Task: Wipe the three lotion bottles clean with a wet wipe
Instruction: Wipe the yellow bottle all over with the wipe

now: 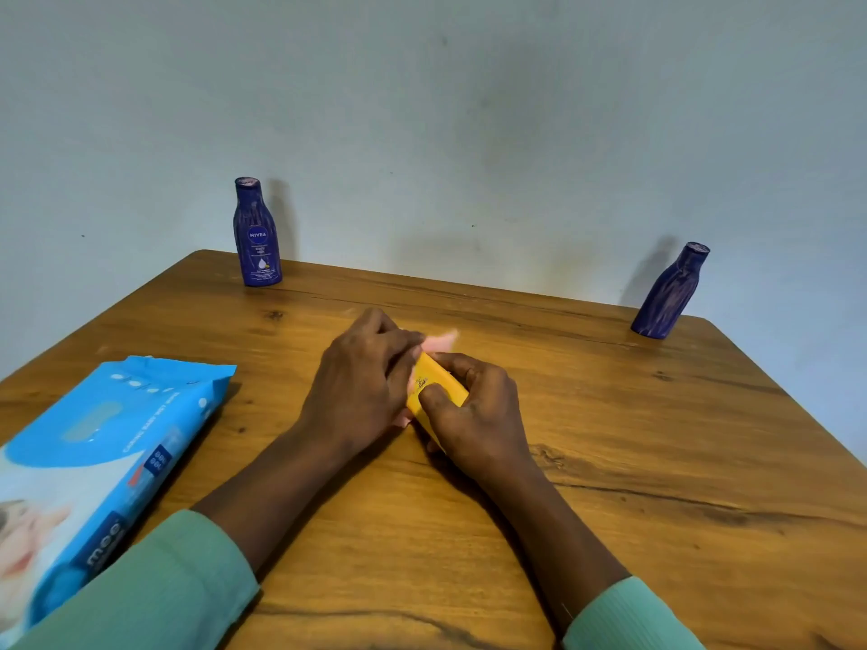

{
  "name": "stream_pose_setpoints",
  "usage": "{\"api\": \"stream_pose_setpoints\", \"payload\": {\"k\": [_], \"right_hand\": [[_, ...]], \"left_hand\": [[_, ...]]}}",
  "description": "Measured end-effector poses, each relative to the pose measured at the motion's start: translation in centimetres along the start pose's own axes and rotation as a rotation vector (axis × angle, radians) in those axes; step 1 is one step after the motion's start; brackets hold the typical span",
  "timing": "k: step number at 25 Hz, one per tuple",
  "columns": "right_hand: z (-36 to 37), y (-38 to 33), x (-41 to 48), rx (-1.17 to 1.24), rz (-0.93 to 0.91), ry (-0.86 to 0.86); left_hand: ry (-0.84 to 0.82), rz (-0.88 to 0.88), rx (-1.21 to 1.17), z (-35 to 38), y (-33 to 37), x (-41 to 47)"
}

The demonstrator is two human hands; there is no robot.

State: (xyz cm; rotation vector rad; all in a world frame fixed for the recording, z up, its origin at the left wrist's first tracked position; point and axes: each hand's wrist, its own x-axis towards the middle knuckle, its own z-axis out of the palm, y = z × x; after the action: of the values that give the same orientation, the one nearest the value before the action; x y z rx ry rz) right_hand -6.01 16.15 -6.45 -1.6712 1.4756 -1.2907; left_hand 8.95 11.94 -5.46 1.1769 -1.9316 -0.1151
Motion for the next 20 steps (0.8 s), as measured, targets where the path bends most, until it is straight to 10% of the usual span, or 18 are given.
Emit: {"api": "stream_pose_setpoints", "payload": {"k": [20], "right_hand": [[-0.3, 0.0, 0.5, 0.02, 0.075, -0.001]], "left_hand": [[0.0, -0.104, 0.06, 0.1, -1.5, 0.7]]}}
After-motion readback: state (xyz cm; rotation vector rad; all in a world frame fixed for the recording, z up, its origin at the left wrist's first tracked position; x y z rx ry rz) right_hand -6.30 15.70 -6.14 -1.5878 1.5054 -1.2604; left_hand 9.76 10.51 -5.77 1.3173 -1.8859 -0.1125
